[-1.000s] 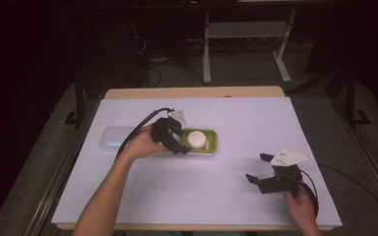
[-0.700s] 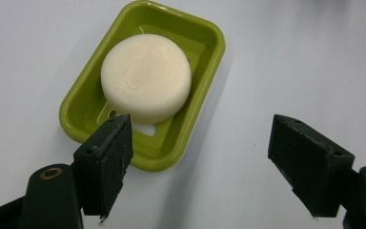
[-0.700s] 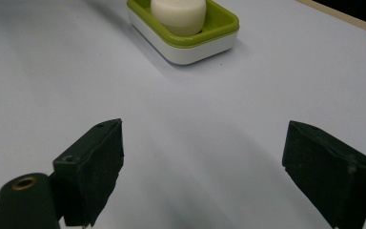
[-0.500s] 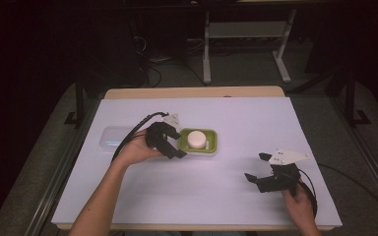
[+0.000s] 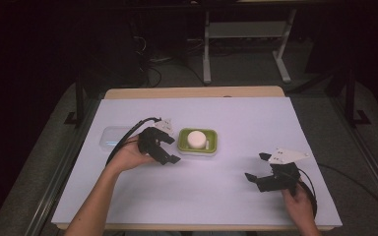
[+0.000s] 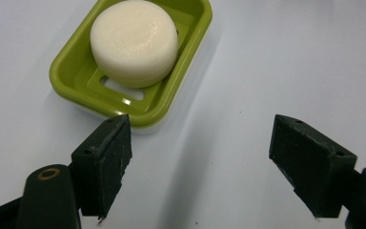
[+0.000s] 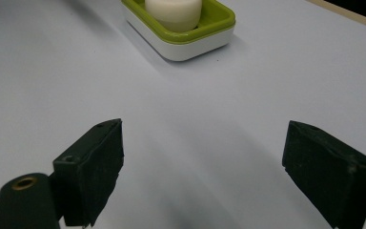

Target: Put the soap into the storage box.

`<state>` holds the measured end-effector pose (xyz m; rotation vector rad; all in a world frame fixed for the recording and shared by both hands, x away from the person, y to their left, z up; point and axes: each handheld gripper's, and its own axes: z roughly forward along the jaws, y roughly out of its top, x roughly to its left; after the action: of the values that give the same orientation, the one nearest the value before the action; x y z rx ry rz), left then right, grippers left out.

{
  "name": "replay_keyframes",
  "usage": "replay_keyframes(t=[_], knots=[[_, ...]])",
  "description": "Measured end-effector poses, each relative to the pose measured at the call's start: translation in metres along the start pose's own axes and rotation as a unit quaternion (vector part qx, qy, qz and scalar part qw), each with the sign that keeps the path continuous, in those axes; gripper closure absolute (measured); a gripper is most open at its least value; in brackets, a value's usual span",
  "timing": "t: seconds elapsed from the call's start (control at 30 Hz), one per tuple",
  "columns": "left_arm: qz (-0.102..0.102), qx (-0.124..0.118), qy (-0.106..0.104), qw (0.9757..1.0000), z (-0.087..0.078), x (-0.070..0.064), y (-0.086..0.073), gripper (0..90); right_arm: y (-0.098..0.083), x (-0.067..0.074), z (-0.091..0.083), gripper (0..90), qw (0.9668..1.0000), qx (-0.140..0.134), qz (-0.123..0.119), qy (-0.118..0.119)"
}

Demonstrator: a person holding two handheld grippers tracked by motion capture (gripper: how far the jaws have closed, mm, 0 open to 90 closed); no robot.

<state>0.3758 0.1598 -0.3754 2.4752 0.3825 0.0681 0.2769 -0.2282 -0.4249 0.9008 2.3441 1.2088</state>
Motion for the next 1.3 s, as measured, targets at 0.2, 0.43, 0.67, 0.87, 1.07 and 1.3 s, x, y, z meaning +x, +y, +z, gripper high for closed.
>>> replay_keyframes(t=[0.2,0.43,0.67,0.87,1.07,1.3], knots=[[0.0,-0.006,0.0,1.0,-0.004,-0.006,-0.007,21.9,0.0,0.0,0.0,13.2,1.0,0.0,0.0,0.0],[-0.001,-0.009,0.005,0.9999,-0.008,-0.011,-0.017,21.7,0.0,0.001,0.001,13.2,1.0,0.005,-0.004,0.0],[-0.007,-0.013,0.013,0.9998,-0.015,-0.017,-0.03,21.6,0.001,0.001,0.001,13.2,1.0,0.006,-0.005,-0.001],[-0.007,-0.018,0.018,0.9996,-0.021,-0.021,-0.041,21.6,0.001,0.002,0.001,13.2,1.0,0.008,-0.005,-0.001],[-0.014,-0.024,0.025,0.9993,-0.025,-0.025,-0.05,21.5,0.001,0.001,0.002,13.2,0.9999,0.01,-0.004,-0.003],[-0.01,-0.024,0.034,0.9991,-0.029,-0.031,-0.06,20.3,0.0,0.001,0.002,13.2,0.9999,0.01,-0.007,-0.004]])
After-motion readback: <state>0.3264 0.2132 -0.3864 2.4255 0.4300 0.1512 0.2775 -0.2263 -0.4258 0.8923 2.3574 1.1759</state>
